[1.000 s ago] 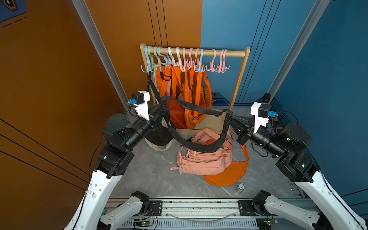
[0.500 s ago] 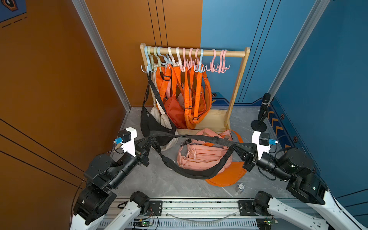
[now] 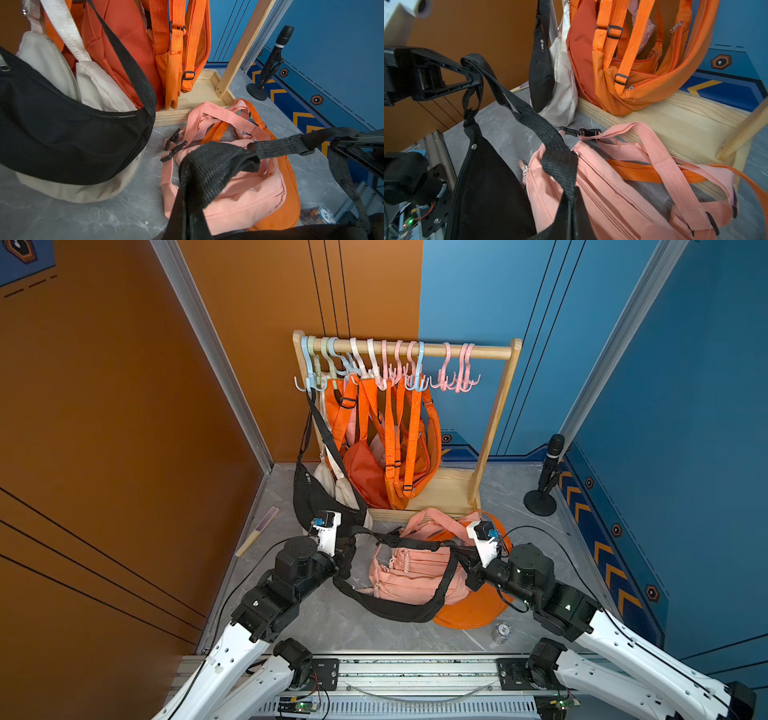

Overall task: Take the bag off the hook
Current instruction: Place the bag inside the bag.

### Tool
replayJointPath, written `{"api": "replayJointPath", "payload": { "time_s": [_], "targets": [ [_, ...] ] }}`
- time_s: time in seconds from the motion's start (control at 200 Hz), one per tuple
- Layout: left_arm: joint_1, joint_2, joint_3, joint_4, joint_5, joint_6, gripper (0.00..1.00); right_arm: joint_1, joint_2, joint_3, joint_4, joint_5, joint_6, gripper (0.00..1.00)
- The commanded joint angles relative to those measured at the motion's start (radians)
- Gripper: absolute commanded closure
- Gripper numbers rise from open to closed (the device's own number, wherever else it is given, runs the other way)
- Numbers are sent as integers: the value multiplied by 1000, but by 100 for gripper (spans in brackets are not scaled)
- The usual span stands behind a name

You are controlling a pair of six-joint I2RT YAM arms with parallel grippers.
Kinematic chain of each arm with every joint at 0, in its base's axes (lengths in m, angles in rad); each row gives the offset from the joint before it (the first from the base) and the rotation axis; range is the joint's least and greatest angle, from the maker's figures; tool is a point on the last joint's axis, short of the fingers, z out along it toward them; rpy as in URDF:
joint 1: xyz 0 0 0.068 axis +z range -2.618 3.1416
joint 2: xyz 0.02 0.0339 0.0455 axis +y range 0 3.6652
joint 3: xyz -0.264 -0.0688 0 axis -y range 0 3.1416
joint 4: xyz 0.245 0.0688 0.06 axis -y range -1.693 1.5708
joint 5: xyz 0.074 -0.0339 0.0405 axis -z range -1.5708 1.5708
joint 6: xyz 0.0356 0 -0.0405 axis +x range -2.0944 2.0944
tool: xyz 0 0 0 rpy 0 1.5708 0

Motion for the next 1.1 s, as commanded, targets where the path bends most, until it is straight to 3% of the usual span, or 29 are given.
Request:
{"api": "replayJointPath", "payload": {
  "time_s": [0.0,0.27,0.486,0.691,0.801,0.871,1.016,1.091],
  "targets": [
    [-30,89,8,175,-46,6,100,-57,26,-13,104,29,57,100],
    [-37,366,29,385,-49,7,100,-253,147,-81,191,33,183,100],
    [-41,591,78,524,-64,-48,100,-295,262,-107,230,42,223,100],
    [-61,776,162,601,-75,-59,100,-343,273,-132,232,89,246,100],
    [-72,841,191,623,-68,-59,100,-363,276,-153,237,91,254,91],
    [-75,874,203,632,-63,-56,91,-375,274,-168,237,95,264,82],
    [-84,928,227,632,-41,-54,63,-401,241,-199,236,110,281,74],
    [-95,943,224,632,-55,-53,51,-407,222,-214,229,106,287,62]
  ]
}}
